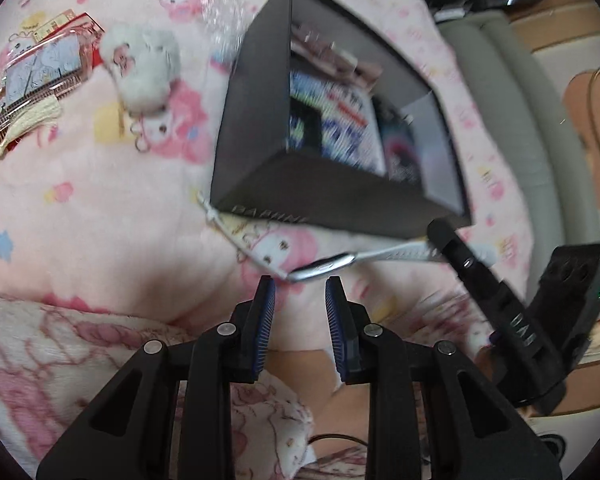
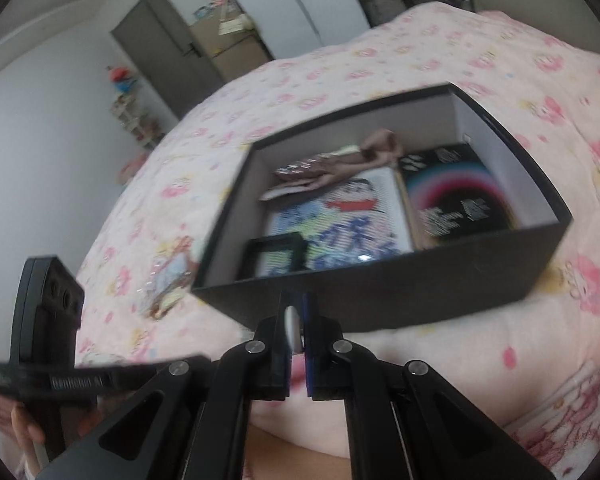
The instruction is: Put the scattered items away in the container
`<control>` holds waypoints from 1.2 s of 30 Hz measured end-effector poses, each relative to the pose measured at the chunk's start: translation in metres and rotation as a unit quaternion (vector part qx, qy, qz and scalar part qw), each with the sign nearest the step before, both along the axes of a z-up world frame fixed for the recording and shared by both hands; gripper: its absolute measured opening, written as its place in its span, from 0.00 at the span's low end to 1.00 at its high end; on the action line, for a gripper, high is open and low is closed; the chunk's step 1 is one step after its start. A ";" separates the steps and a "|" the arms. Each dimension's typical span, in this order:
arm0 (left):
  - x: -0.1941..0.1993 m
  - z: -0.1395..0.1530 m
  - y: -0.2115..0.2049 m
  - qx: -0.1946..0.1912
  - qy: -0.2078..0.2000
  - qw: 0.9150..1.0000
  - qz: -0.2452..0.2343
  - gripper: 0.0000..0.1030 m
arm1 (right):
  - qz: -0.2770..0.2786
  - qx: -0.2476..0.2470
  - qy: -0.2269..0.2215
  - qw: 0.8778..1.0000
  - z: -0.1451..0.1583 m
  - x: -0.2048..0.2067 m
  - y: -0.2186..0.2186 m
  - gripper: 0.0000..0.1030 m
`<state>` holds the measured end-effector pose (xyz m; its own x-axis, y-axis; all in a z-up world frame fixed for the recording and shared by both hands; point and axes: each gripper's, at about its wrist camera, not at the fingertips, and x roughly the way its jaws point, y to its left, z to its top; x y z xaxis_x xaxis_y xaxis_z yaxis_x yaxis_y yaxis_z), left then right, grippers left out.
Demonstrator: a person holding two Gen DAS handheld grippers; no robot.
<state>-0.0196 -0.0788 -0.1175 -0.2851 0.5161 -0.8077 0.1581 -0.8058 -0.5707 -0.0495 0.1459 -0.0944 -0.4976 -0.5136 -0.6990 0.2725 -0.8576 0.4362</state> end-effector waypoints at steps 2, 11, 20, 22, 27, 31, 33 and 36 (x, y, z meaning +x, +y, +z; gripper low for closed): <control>-0.002 -0.006 0.010 -0.012 -0.012 1.000 -0.019 0.26 | -0.020 -0.003 -0.017 1.000 -0.009 -0.002 0.010 0.03; -0.017 -0.020 0.010 -0.049 -0.003 0.998 0.038 0.27 | -0.088 0.024 -0.052 0.994 -0.027 -0.008 0.040 0.03; -0.020 -0.039 0.022 -0.020 -0.051 0.998 0.005 0.32 | -0.039 0.004 -0.128 0.991 -0.051 -0.010 0.028 0.06; -0.023 -0.037 0.021 -0.021 -0.044 0.999 0.022 0.32 | -0.024 -0.014 -0.159 0.987 -0.063 -0.010 0.024 0.06; -0.019 -0.030 -0.002 -0.029 -0.016 0.993 0.114 0.32 | -0.064 -0.042 -0.195 0.978 -0.082 -0.013 0.039 0.08; -0.016 -0.041 -0.004 0.009 -0.049 0.993 0.106 0.34 | -0.093 -0.082 -0.198 0.972 -0.088 -0.016 0.048 0.37; -0.019 -0.042 0.000 0.003 -0.052 0.994 0.101 0.38 | -0.111 -0.104 -0.212 0.965 -0.098 -0.018 0.051 0.41; -0.023 -0.046 0.001 0.007 -0.055 0.992 0.116 0.49 | -0.136 -0.116 -0.224 0.958 -0.110 -0.019 0.056 0.41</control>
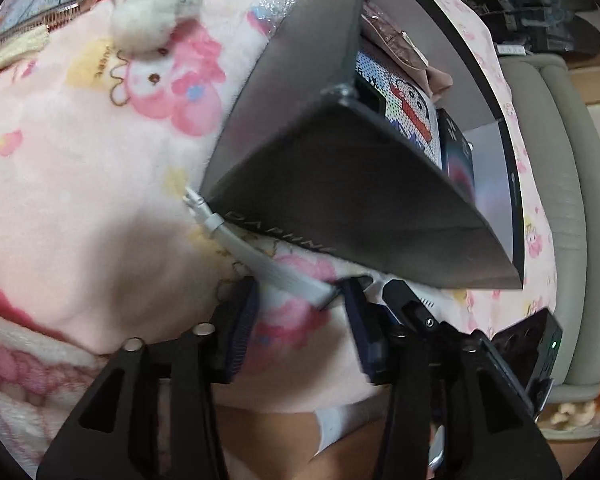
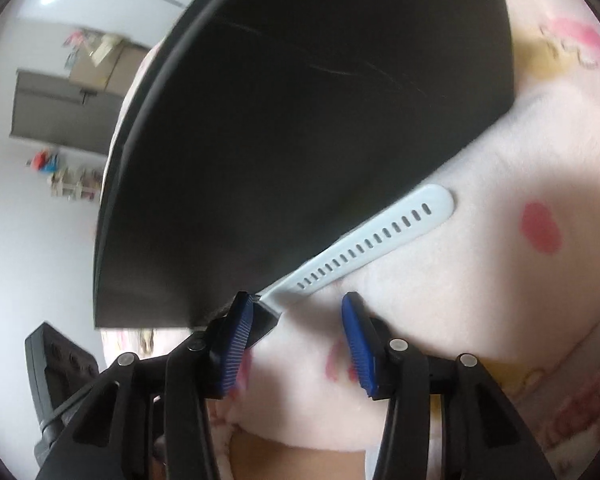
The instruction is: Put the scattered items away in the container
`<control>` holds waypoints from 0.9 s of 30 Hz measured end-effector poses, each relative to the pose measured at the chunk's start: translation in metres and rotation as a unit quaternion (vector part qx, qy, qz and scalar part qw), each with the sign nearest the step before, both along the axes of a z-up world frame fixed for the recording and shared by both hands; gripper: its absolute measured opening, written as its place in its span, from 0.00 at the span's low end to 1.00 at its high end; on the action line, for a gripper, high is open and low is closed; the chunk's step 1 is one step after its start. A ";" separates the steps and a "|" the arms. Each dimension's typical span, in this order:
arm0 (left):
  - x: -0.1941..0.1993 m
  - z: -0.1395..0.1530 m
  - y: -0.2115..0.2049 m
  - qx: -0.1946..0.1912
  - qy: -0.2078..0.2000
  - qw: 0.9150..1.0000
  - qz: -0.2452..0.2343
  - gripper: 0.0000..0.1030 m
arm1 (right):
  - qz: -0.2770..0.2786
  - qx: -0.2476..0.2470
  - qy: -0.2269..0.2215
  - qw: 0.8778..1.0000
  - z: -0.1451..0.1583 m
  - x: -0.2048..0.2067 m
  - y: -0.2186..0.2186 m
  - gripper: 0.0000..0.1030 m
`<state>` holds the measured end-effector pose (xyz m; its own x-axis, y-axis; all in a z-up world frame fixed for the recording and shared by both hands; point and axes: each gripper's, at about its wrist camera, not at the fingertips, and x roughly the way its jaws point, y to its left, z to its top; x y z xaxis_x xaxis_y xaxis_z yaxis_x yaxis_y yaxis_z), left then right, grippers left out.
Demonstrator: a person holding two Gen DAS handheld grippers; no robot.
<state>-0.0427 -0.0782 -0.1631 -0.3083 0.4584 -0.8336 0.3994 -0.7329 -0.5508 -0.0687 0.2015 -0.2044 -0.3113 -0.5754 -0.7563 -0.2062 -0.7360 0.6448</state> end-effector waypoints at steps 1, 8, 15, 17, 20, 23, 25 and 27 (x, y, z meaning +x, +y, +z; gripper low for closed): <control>-0.001 -0.003 0.001 -0.003 -0.001 1.000 0.006 0.51 | -0.006 -0.002 0.002 1.000 -0.001 0.000 0.002 0.41; -0.002 -0.001 0.003 -0.029 0.034 0.999 0.014 0.25 | -0.021 0.014 0.038 0.999 -0.002 0.005 0.005 0.41; 0.011 0.020 -0.006 -0.026 0.071 0.997 -0.003 0.02 | -0.005 0.023 0.048 0.999 0.001 0.013 0.008 0.41; 0.014 0.028 -0.008 -0.043 0.085 0.995 -0.010 0.02 | 0.001 0.025 0.050 0.998 0.001 0.015 0.008 0.38; 0.023 0.031 -0.009 -0.045 0.095 0.994 -0.013 0.02 | 0.007 0.028 0.051 0.998 0.002 0.019 0.010 0.17; 0.034 0.029 -0.002 -0.038 0.103 0.994 -0.016 0.02 | 0.009 0.019 0.056 0.998 0.005 0.024 0.013 0.09; 0.035 0.029 0.000 -0.034 0.105 0.993 -0.031 0.02 | 0.010 0.019 0.074 0.997 0.014 0.030 0.016 0.05; 0.028 0.028 0.008 -0.031 0.098 0.994 -0.046 0.02 | 0.010 0.023 0.099 0.995 0.025 0.038 0.020 0.03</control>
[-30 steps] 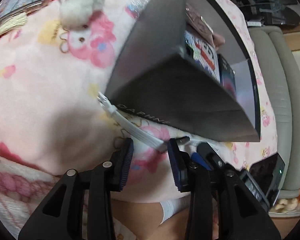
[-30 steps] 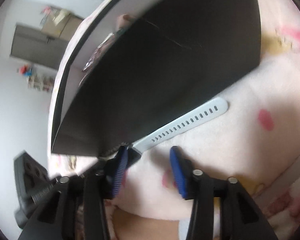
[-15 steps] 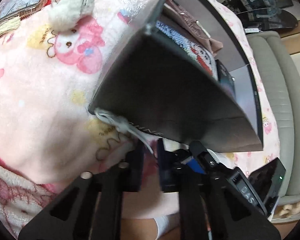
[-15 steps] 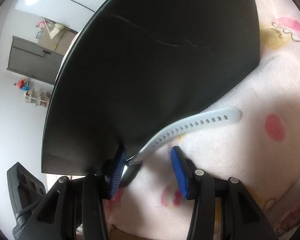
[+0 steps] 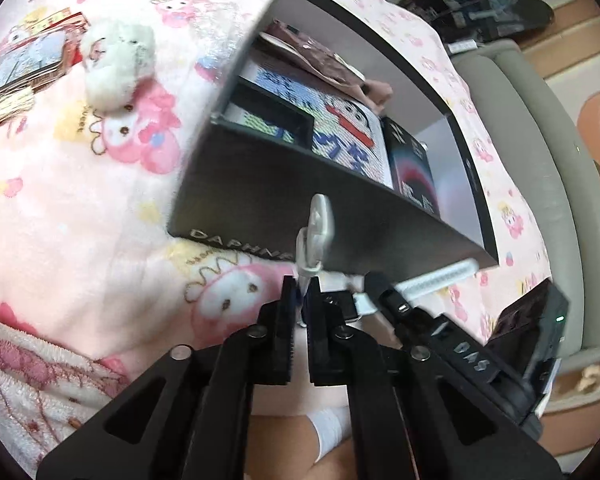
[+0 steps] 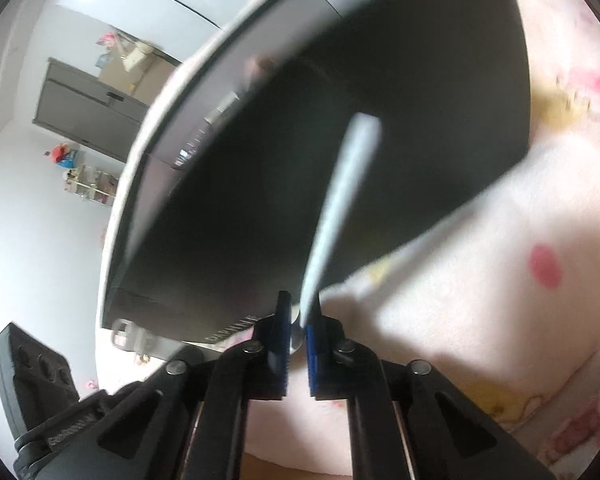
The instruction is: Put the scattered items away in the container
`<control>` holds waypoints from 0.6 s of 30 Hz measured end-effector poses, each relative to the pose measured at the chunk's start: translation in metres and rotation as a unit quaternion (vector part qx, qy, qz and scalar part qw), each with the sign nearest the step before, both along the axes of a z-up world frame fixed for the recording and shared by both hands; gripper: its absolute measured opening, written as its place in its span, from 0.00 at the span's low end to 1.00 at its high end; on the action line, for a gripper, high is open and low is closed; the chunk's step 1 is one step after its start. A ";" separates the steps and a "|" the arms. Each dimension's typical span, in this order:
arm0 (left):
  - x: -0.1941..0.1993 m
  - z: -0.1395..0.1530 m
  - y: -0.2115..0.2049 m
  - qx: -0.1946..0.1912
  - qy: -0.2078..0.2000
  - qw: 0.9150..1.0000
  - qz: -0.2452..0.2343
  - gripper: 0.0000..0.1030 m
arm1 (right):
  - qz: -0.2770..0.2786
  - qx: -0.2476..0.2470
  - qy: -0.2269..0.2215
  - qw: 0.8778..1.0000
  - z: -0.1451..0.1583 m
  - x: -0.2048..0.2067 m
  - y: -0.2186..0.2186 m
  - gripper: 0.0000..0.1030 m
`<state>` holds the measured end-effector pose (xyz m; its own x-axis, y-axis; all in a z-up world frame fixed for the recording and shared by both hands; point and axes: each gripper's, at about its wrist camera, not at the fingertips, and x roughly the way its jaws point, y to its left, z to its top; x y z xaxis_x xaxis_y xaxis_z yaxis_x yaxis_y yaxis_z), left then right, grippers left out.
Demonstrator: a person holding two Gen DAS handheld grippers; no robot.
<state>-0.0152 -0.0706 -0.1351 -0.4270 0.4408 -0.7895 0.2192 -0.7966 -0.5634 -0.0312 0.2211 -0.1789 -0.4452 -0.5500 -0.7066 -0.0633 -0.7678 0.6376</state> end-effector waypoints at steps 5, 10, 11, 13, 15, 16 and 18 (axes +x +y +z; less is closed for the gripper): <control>-0.007 0.006 0.006 0.015 0.010 1.000 -0.007 0.27 | -0.003 0.009 0.059 0.998 0.038 0.017 0.017 0.02; -0.003 0.038 0.013 0.035 0.066 0.996 -0.046 0.36 | -0.001 0.062 0.129 0.990 0.063 0.021 0.021 0.02; -0.002 0.043 0.017 0.041 0.079 0.994 -0.056 0.41 | 0.013 0.073 0.140 0.987 0.068 0.023 0.017 0.02; -0.003 0.048 0.025 0.052 0.095 0.991 -0.074 0.45 | 0.047 0.087 0.147 0.984 0.085 -0.007 -0.026 0.02; -0.004 0.048 0.032 0.051 0.094 0.990 -0.089 0.45 | 0.082 0.096 0.149 0.981 0.085 -0.016 -0.044 0.02; -0.006 0.047 0.036 0.044 0.090 0.991 -0.093 0.44 | 0.097 0.095 0.146 0.980 0.082 -0.014 -0.046 0.02; -0.006 0.045 0.037 0.022 0.082 0.992 -0.094 0.44 | 0.118 0.095 0.135 0.979 0.076 -0.014 -0.052 0.02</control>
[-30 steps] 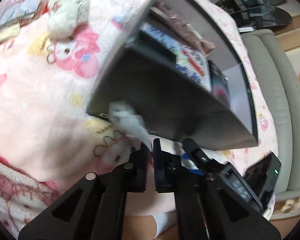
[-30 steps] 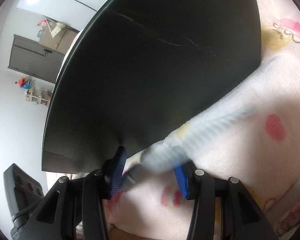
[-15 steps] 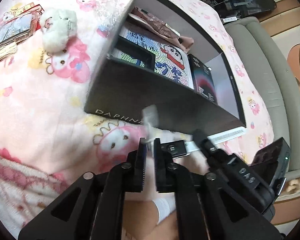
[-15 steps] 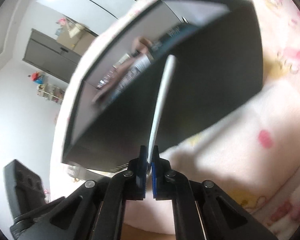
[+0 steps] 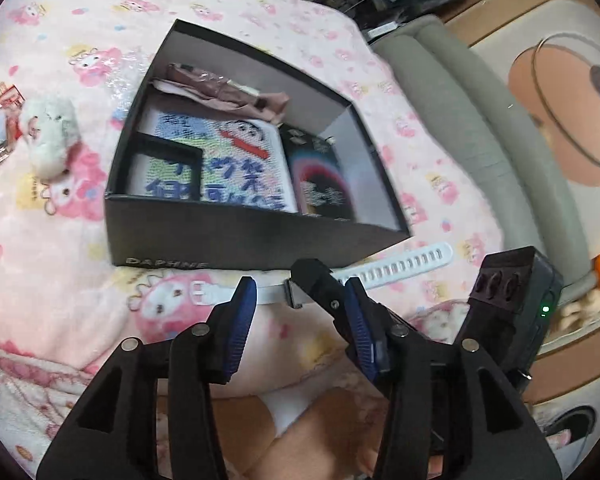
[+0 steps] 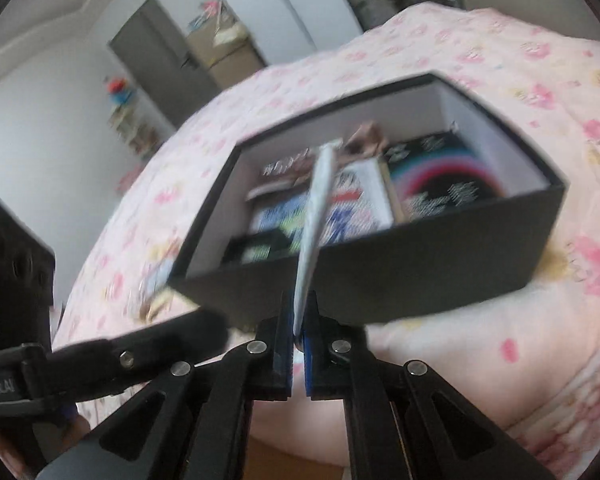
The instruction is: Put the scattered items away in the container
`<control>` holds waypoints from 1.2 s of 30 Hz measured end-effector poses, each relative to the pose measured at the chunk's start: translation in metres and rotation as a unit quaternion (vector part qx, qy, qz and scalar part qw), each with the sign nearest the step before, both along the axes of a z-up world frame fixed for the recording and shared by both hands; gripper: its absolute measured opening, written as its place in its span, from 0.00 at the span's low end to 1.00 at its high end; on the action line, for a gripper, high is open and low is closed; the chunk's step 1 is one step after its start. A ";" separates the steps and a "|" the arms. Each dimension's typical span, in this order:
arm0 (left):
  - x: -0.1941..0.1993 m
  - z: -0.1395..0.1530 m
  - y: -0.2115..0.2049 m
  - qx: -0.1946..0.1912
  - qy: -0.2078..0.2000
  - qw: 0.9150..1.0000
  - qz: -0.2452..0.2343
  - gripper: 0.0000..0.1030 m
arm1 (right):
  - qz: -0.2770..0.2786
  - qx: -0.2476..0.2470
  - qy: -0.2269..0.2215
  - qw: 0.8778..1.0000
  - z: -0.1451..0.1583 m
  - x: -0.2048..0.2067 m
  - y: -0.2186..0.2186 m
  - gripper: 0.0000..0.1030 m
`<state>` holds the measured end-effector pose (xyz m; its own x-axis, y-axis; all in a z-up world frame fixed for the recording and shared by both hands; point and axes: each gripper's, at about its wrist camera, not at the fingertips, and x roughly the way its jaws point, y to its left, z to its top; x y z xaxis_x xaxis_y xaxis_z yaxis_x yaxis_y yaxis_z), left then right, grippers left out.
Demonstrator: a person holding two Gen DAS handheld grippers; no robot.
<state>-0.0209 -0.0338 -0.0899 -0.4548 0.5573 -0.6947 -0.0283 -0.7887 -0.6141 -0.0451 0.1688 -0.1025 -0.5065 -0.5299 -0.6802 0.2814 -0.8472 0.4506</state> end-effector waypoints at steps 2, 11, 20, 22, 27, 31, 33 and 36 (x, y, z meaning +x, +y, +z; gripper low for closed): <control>-0.003 -0.004 -0.001 0.005 -0.008 1.000 -0.003 0.44 | 0.010 -0.002 -0.010 1.000 -0.006 -0.003 -0.001 0.02; -0.007 -0.017 -0.010 0.009 -0.025 1.000 -0.001 0.46 | 0.048 -0.076 -0.047 0.995 -0.022 -0.008 -0.027 0.03; -0.017 -0.035 -0.002 0.008 -0.046 0.999 -0.027 0.49 | 0.095 -0.030 -0.050 0.994 -0.023 0.005 -0.048 0.04; -0.017 -0.041 -0.003 0.003 -0.053 0.998 -0.017 0.45 | 0.092 -0.016 -0.055 0.994 -0.029 0.006 -0.051 0.05; -0.016 -0.048 -0.022 0.012 -0.066 0.997 0.023 0.06 | 0.098 -0.003 -0.066 0.993 -0.038 0.007 -0.059 0.07; -0.015 -0.049 -0.023 0.003 -0.064 0.997 0.030 0.01 | 0.102 -0.011 -0.075 0.992 -0.044 0.012 -0.063 0.08; -0.014 -0.047 -0.020 -0.020 -0.057 0.998 0.035 0.01 | 0.104 -0.011 -0.075 0.992 -0.046 0.013 -0.064 0.08; -0.013 -0.046 -0.023 -0.045 -0.054 0.996 0.051 0.00 | 0.105 -0.019 -0.077 0.991 -0.049 0.014 -0.063 0.08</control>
<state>-0.0335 -0.0565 -0.1356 -0.4262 0.4453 -0.7874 0.1169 -0.8360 -0.5361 -0.0310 0.1057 -0.1517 -0.2732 -0.6397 -0.7184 0.3749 -0.7586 0.5330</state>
